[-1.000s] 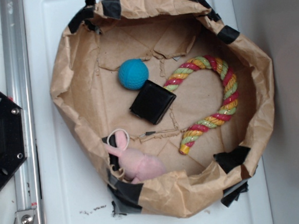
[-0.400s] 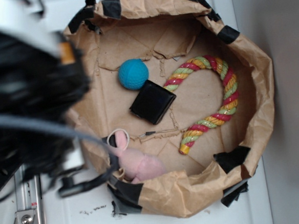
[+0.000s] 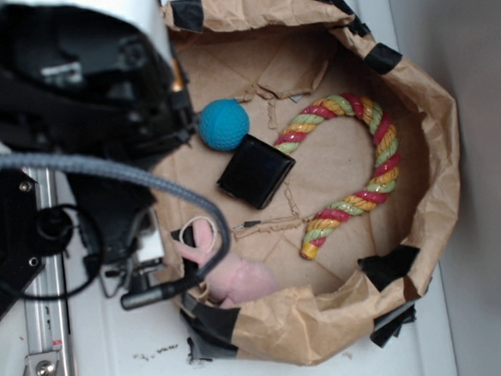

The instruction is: Grab the black box.

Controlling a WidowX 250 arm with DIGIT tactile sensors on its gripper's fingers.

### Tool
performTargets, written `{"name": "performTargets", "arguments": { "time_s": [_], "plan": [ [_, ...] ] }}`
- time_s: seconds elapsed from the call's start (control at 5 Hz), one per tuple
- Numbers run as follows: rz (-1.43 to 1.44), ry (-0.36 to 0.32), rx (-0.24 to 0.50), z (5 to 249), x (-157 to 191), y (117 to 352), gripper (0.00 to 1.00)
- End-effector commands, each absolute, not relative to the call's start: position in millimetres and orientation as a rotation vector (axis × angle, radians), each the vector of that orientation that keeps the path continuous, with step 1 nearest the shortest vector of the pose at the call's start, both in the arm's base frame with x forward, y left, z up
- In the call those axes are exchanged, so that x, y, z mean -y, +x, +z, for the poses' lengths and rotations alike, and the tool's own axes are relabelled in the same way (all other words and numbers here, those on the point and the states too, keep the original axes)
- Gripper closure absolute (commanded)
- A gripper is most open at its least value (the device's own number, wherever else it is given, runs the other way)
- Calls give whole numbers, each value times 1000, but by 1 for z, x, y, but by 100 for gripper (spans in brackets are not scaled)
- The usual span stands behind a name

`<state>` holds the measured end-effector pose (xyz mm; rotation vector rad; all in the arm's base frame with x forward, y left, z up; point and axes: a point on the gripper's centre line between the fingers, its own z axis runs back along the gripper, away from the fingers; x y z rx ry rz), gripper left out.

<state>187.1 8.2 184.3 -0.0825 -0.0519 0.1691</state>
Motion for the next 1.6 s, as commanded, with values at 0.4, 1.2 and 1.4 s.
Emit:
{"name": "performTargets", "arguments": {
  "time_s": [0.4, 1.2, 1.4],
  "plan": [
    [931, -23, 285, 88, -33, 251, 0],
    [908, -47, 236, 77, -23, 249, 0],
    [888, 0, 221, 34, -24, 259, 0]
  ]
}}
